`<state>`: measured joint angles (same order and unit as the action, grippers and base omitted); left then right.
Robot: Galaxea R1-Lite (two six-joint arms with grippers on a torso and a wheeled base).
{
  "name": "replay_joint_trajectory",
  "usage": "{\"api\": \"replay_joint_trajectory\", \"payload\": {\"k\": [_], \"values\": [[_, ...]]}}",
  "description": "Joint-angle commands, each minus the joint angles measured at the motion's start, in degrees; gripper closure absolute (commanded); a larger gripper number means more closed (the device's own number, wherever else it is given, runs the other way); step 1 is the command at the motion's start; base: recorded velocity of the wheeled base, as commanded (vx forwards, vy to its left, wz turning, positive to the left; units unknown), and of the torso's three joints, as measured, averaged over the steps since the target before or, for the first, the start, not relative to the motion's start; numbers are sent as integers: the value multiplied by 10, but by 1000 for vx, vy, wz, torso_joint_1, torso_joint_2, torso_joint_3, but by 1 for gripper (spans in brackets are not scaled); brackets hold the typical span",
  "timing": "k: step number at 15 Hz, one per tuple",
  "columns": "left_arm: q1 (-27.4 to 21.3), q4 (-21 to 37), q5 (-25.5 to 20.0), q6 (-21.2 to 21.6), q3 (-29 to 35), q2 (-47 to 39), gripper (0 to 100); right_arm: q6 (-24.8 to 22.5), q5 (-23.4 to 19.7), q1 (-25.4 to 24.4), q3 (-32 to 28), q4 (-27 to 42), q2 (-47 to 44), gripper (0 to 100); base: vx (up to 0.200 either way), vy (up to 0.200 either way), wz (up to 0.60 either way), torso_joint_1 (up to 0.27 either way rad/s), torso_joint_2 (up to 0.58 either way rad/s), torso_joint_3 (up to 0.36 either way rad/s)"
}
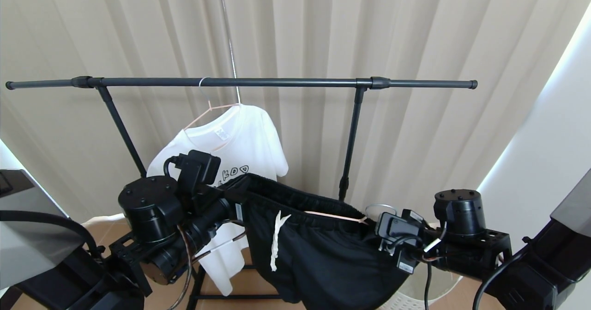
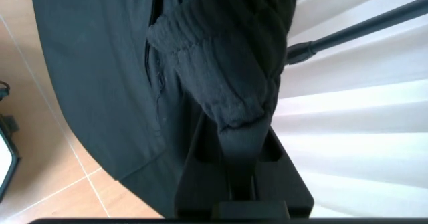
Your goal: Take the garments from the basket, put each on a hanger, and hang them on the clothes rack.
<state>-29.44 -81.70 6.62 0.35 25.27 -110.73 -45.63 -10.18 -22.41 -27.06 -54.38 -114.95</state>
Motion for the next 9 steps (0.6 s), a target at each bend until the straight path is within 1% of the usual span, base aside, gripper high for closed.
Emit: {"api": "replay_joint_trajectory", "payload": {"k": [1,6,8,9], "values": [[3,1,1,0,1,9,100,-1,0,0,-1,1,-7,100,0,0,0,0,0,0],[-37,10,1,3,-21,6,100,6,17,-7,-10,-2,-5,100,0,0,0,0,0,0],[-52,21,1,18,-30,-1,100,38,37,-26,-14,-26,-5,100,0,0,0,0,0,0],[-57,22,3,18,-30,-5,100,56,49,-37,-14,-38,-6,100,0,0,0,0,0,0]]}}
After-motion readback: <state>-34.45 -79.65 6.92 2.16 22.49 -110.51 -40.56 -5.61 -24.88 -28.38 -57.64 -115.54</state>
